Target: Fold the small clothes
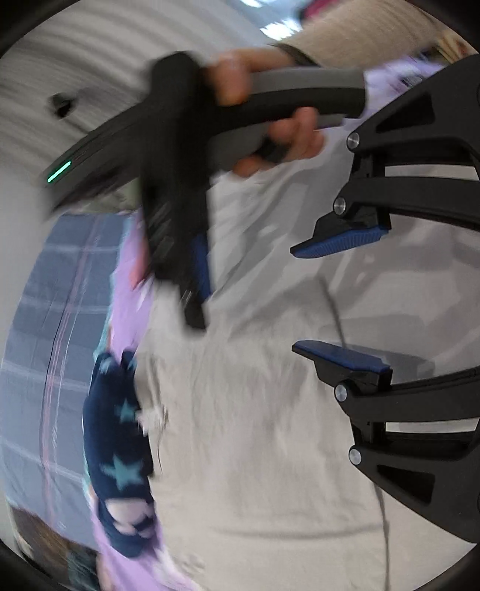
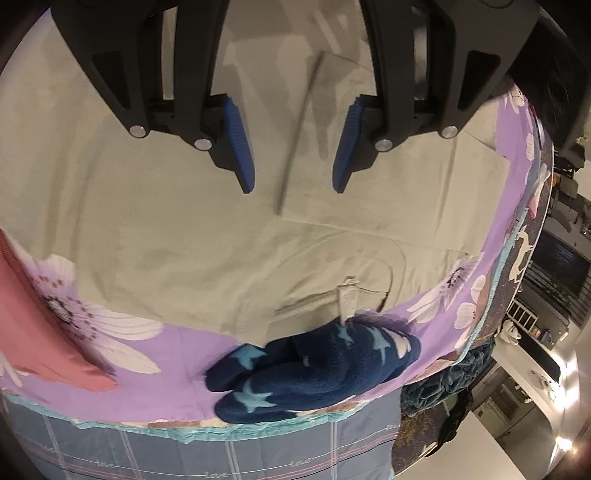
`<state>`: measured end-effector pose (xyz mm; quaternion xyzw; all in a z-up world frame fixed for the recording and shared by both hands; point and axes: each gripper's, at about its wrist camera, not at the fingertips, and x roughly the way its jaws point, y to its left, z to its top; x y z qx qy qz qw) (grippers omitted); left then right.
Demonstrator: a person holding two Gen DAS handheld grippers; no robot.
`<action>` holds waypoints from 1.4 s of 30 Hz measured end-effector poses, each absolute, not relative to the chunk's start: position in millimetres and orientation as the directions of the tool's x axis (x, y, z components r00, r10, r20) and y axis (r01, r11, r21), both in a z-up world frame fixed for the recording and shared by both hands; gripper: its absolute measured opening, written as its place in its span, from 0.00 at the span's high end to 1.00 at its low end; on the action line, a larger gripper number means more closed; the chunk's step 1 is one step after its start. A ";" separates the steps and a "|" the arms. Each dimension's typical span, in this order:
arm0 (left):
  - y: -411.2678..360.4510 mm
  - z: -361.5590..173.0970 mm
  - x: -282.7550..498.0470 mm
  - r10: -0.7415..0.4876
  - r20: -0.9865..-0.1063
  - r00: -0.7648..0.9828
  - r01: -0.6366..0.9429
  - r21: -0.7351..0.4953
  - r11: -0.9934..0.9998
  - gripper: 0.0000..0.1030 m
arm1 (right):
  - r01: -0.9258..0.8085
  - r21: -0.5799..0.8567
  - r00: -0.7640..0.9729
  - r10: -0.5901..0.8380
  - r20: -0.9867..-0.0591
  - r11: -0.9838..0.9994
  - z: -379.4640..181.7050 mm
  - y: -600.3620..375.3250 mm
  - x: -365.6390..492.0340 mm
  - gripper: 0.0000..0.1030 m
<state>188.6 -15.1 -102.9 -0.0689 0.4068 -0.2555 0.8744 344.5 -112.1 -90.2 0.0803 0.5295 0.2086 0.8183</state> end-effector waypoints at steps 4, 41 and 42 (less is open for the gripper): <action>-48.1 -114.7 193.4 -0.361 -0.760 0.541 0.407 -0.140 0.903 0.55 | -0.268 0.324 0.340 0.404 -0.849 0.907 -100.5 -95.8 352.9 0.76; 171.2 -101.7 157.5 0.122 -0.757 0.642 -0.129 0.051 0.990 0.47 | -0.294 0.246 0.402 0.353 -0.845 0.924 -99.4 -185.4 244.1 0.77; 185.8 -113.2 161.9 0.174 -0.776 0.606 -0.182 0.078 0.980 0.38 | -0.286 0.176 0.403 0.284 -0.870 0.942 -111.4 -179.6 244.5 0.84</action>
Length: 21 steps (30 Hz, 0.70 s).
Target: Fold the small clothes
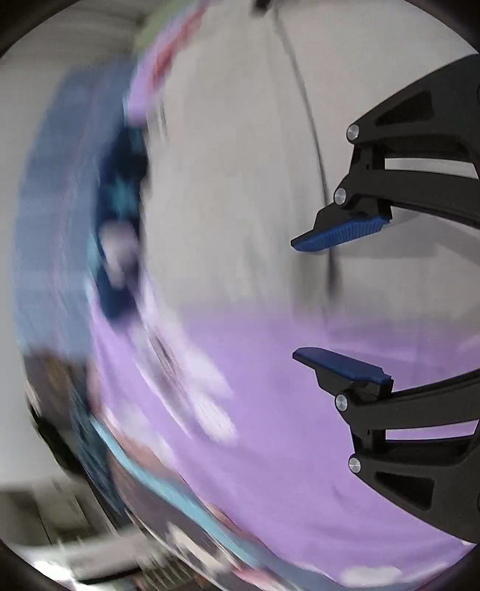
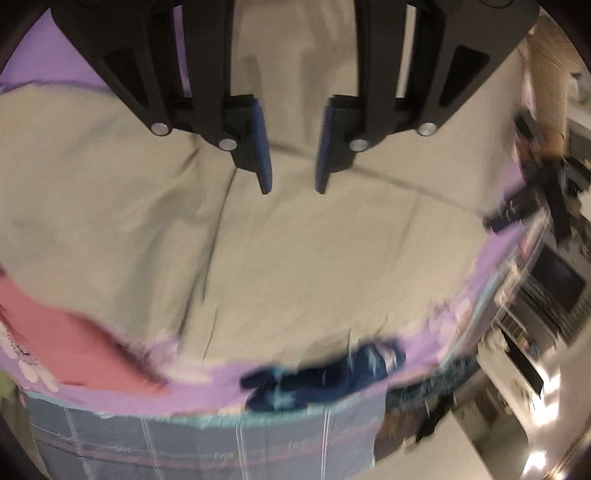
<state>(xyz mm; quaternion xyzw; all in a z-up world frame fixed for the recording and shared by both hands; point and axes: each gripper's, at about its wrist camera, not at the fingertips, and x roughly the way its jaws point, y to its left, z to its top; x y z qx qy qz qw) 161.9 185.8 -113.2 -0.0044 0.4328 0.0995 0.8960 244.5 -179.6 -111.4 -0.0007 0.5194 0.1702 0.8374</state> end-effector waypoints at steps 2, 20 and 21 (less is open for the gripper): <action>215.2 -116.3 158.6 0.050 -0.793 0.607 -0.221 -0.107 0.969 0.38 | -0.275 0.139 0.446 0.255 -0.858 0.951 -109.9 -176.8 239.3 0.86; 218.9 -125.3 159.9 -0.213 -0.695 0.687 -0.117 -0.394 0.912 0.90 | -0.626 0.177 0.314 0.453 -0.834 0.759 -30.8 123.6 306.7 0.82; 217.9 -124.0 158.3 -0.199 -0.697 0.689 -0.118 -0.378 0.918 0.90 | -0.629 0.164 0.304 0.434 -0.848 0.760 -39.9 152.8 314.2 0.76</action>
